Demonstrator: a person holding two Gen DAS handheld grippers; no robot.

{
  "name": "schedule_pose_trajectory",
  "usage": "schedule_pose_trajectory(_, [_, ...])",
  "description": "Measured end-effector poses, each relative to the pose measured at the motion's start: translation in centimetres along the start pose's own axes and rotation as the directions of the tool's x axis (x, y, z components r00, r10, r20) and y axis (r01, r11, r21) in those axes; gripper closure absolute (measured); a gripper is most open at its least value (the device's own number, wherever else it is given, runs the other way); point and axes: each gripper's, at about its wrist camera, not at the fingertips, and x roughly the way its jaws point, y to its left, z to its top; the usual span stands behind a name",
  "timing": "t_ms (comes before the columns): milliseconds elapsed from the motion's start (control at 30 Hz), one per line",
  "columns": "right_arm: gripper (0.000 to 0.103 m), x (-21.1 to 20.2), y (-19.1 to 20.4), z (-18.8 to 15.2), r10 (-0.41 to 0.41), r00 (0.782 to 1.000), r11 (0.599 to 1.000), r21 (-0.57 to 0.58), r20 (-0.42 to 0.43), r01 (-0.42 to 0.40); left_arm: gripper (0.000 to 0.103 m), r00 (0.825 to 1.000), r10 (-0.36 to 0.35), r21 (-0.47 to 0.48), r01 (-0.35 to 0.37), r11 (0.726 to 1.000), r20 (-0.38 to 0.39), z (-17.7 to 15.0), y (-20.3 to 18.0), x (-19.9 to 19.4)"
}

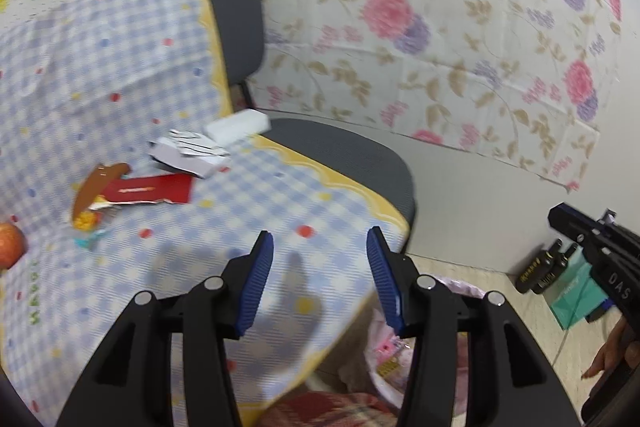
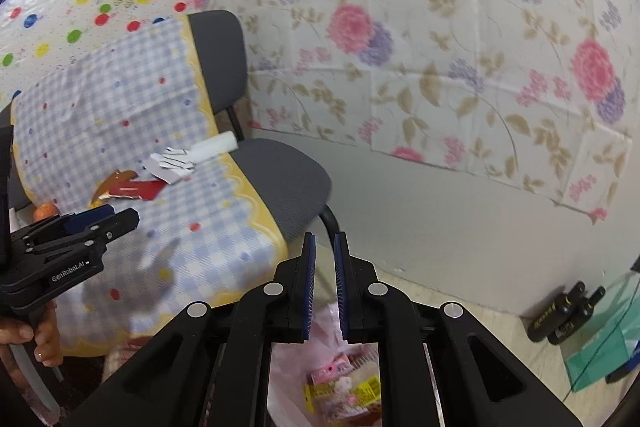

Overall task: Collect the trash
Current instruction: 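Carry both items over the pink wastebasket and open both grippers, then move both grippers back toward the items on the chair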

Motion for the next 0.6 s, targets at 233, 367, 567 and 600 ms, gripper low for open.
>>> schedule_pose_trajectory(233, [0.089,2.3,4.3,2.5,0.077,0.997,0.996,-0.044,0.004,-0.077,0.052,0.996,0.093,-0.056,-0.093,0.994,0.002,-0.1,4.8,-0.5])
schedule_pose_trajectory(367, [0.089,3.7,7.3,3.6,0.119,0.993,0.989,-0.090,0.006,-0.118,0.052,0.988,0.152,-0.097,-0.152,0.984,-0.010,-0.5,8.5,-0.8])
schedule_pose_trajectory(567, [0.083,6.3,11.2,5.3,0.171,0.985,0.977,-0.126,-0.001,-0.170,0.046,0.967,0.253,-0.165,-0.254,0.953,-0.027,-0.5,14.2,-1.1])
schedule_pose_trajectory(600, [0.081,6.9,11.9,5.6,0.181,0.983,0.975,-0.130,-0.006,-0.181,0.044,0.965,0.262,-0.172,-0.263,0.950,-0.028,-0.5,14.7,-1.2])
